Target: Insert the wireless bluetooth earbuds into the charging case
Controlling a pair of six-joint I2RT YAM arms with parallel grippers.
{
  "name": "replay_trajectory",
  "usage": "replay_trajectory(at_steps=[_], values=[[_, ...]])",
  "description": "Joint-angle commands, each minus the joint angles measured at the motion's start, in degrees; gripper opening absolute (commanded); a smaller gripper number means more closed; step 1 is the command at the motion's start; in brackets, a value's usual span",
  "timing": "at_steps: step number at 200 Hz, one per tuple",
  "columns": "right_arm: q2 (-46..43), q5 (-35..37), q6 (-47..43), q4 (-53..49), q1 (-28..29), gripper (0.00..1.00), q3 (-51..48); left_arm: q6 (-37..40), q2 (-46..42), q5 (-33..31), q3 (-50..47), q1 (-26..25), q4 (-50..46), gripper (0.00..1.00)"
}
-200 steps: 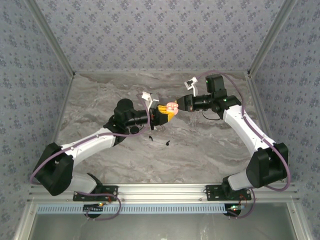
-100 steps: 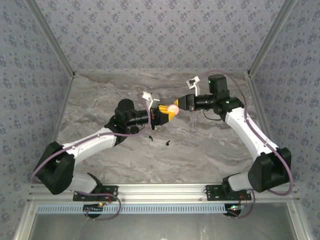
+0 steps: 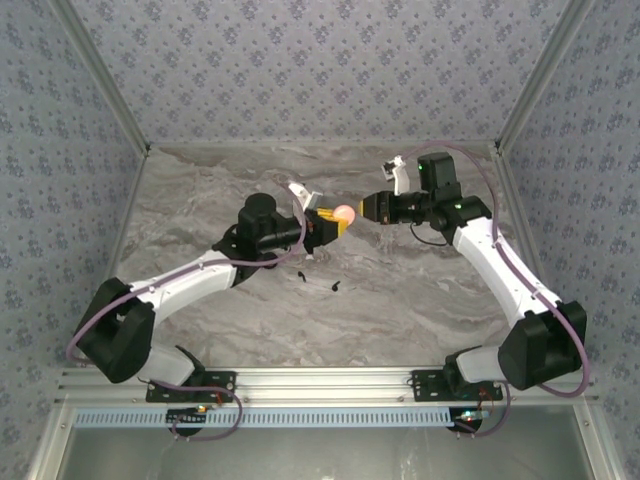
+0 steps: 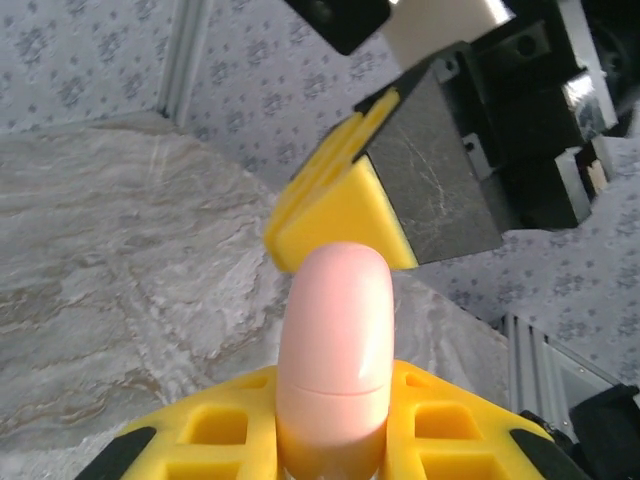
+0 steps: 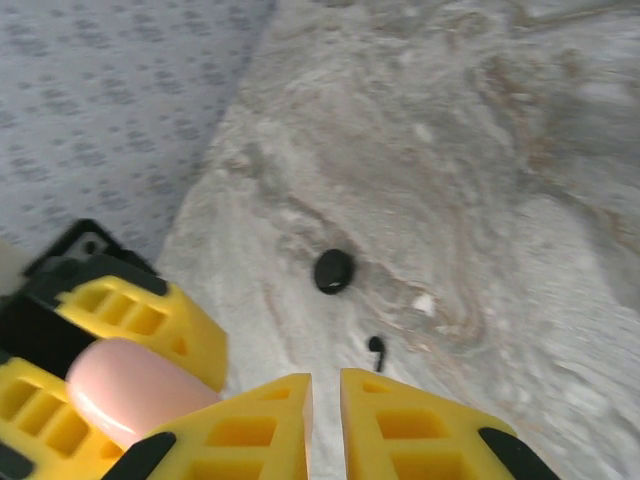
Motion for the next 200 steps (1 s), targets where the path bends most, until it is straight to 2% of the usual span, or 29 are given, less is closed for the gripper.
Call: replay_trajectory(at_steps=[1, 20, 45, 85, 200], values=[[-1.8, 11.1, -1.1, -5.0, -0.6, 0.17, 0.5, 0.6, 0.7, -5.0, 3.4, 0.4, -6.2, 0.2], [-2.2, 16.2, -0.8, -6.8, -1.2, 0.17, 0.0, 0.6, 2.4, -8.9, 5.8, 0.9, -11.8, 0.21], [-2.6, 18.6, -1.2, -8.1, -2.0, 0.18, -1.8, -1.9, 6.4, -11.8, 9.2, 2.7, -17.7, 0.22], [-4.8, 18.7, -1.0, -9.6, -2.5, 0.18, -5.8, -5.6, 17.4, -8.9, 19.0, 7.1, -28.5, 0.22], [-8.8, 17.2, 2.0, -8.6, -2.5, 0.19, -12.7, -5.6, 43.3, -7.2, 43.4, 11.8, -41.4, 0.24]])
